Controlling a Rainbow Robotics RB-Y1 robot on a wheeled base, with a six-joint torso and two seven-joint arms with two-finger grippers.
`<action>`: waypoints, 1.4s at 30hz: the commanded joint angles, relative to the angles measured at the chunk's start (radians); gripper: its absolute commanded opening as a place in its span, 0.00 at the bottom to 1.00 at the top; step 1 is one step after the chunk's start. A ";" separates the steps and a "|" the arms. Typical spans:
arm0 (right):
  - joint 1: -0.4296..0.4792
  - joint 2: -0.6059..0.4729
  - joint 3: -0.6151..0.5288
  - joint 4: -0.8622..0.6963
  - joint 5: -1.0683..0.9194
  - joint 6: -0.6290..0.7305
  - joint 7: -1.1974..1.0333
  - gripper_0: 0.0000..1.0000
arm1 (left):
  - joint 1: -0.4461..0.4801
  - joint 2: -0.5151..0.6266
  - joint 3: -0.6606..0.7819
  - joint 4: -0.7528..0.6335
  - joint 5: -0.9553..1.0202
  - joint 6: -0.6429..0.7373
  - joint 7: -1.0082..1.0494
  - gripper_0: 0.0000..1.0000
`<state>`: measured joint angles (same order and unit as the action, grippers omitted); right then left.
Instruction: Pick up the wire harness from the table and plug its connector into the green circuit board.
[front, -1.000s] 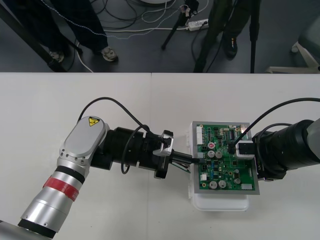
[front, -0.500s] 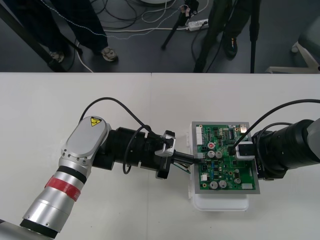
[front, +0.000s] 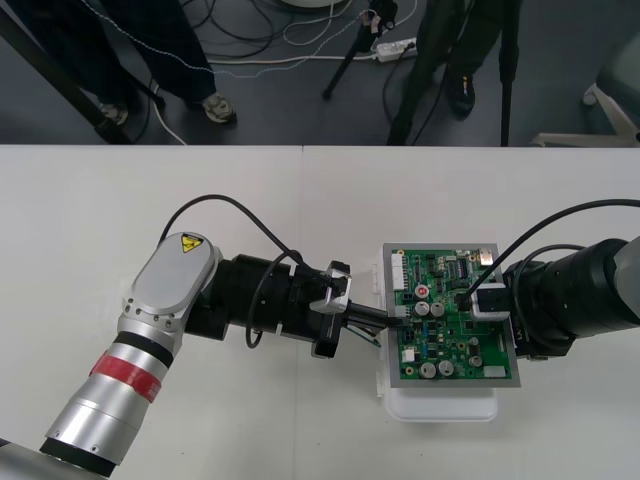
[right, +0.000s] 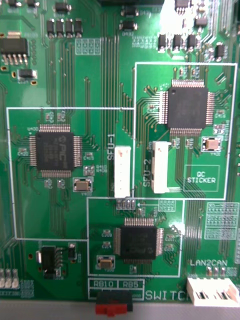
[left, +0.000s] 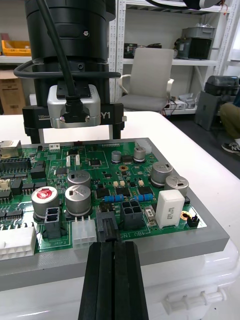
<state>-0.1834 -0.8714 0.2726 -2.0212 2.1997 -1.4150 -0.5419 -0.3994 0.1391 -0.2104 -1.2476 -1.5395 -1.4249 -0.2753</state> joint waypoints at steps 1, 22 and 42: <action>-0.039 0.031 0.010 -0.031 -0.034 0.021 0.045 1.00 | -0.035 -0.046 -0.024 -0.009 -0.008 0.024 0.082 0.00; -0.039 0.017 0.008 -0.030 -0.029 0.021 0.045 1.00 | 0.007 0.103 0.046 -0.036 0.027 0.004 0.082 0.92; 0.010 -0.175 -0.098 0.102 -0.212 0.084 0.191 1.00 | 0.096 0.321 0.204 -0.191 0.067 -0.103 0.197 1.00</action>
<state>-0.1867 -0.9726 0.2494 -1.9453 2.0434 -1.3416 -0.4694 -0.3257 0.4001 -0.0688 -1.3809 -1.4897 -1.4400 -0.1919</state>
